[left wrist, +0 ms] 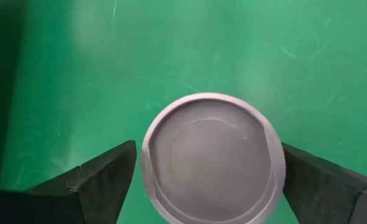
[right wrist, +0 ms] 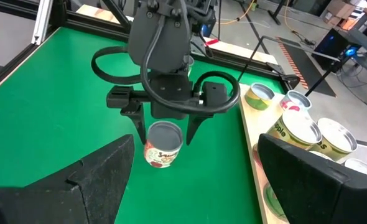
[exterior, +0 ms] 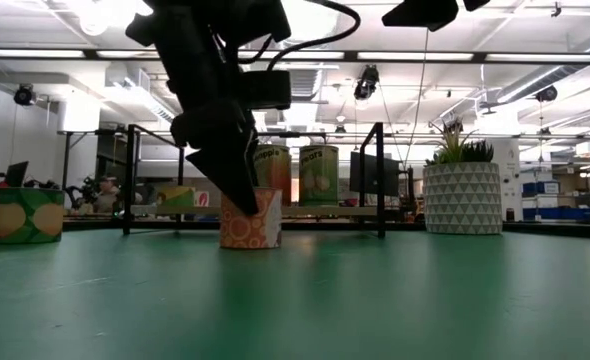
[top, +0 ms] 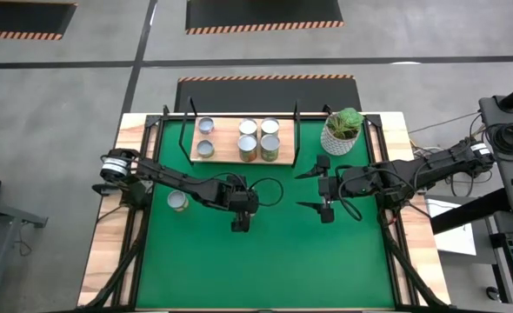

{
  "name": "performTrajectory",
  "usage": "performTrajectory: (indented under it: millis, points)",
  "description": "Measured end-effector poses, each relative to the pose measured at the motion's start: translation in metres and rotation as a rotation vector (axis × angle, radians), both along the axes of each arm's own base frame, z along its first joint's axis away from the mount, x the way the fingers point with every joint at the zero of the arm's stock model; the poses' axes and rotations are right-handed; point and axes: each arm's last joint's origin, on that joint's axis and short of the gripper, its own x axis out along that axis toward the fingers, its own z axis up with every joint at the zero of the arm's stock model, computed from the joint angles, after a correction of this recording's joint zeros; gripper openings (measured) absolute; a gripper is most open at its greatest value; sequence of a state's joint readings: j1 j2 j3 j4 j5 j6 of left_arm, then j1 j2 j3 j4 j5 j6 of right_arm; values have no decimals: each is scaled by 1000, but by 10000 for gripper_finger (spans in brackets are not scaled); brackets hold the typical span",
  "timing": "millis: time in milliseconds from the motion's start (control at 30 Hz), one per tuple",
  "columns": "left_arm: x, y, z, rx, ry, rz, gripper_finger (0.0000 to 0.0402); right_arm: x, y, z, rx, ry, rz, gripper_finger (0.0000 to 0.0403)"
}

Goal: Pick and place cans onto a shelf
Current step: Put the canned tomato sauce on the shelf

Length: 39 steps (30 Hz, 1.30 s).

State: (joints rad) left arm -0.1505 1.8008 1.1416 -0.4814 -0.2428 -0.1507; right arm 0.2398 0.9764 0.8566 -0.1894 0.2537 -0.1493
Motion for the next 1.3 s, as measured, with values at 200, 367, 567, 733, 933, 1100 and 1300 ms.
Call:
performTrajectory:
  millis: [200,367,567,733,933,1100,1300]
  points:
    - [0,0,2,-2,6,5,294,0,0,0,-2,0,-1,329]
    - [-9,0,10,-10,52,-16,273,0,0,0,-3,1,0,329]
    - [-35,10,48,123,77,-77,289,0,0,-1,-11,12,1,329]
    - [-55,44,79,249,50,17,287,0,0,-1,-10,9,1,329]
    - [-64,92,89,280,40,108,285,0,0,-1,-9,6,1,329]
    - [-65,116,82,234,76,107,285,0,0,0,-10,6,1,329]
    - [-65,133,75,264,132,76,288,0,0,0,-11,6,2,329]
